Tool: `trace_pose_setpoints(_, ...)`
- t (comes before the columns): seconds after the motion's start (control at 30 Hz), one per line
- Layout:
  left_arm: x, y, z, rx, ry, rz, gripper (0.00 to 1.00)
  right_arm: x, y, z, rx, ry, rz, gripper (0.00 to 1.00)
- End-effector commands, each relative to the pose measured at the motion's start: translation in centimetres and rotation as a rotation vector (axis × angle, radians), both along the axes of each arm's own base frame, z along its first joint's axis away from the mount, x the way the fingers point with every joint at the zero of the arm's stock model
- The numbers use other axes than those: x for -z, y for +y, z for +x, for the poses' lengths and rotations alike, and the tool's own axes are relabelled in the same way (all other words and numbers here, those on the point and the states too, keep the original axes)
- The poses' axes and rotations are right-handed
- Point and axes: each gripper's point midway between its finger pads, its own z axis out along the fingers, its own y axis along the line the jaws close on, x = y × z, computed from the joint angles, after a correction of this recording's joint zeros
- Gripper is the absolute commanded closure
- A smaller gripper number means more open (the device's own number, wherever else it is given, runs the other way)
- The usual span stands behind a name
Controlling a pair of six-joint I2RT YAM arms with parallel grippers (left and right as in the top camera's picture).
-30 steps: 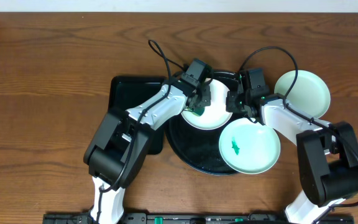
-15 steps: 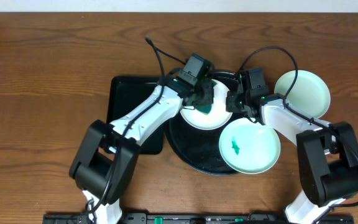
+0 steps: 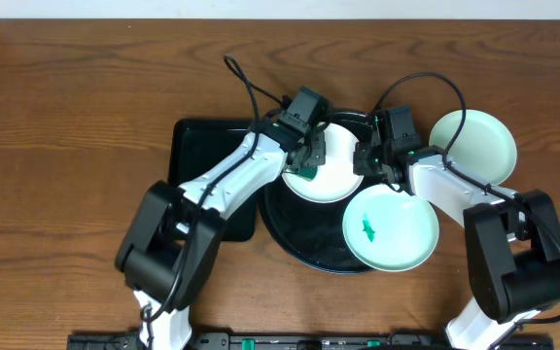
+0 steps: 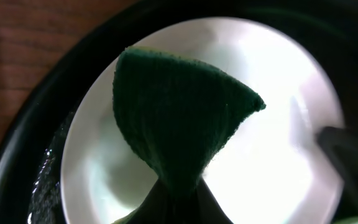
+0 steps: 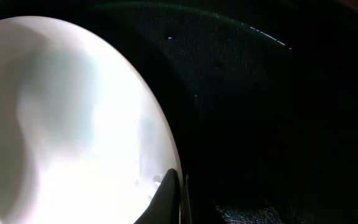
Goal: Clean dirty plates on tray and stack at the side
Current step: 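Scrub the white plate in circles with the sponge, left gripper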
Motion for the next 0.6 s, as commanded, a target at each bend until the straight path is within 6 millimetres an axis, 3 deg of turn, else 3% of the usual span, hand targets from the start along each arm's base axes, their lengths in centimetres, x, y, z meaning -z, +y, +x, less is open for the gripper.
trace_pose_setpoints(0.0,2.7,0.5,-0.7,0.009,0.045,0.052,0.93,0.5,1.0,-0.6,-0.032,0.024,0.035,0.99)
trace_pose_setpoints(0.27,4.9,-0.2,-3.3,0.015,0.134,0.085,0.93,0.5,1.0,-0.6,-0.032,0.024,0.036,0.99)
trace_pose_setpoints(0.57,4.4,-4.7,-5.7,0.121,0.167,-0.027,0.93,0.5,1.0,-0.6,-0.032,0.024,0.035,0.99)
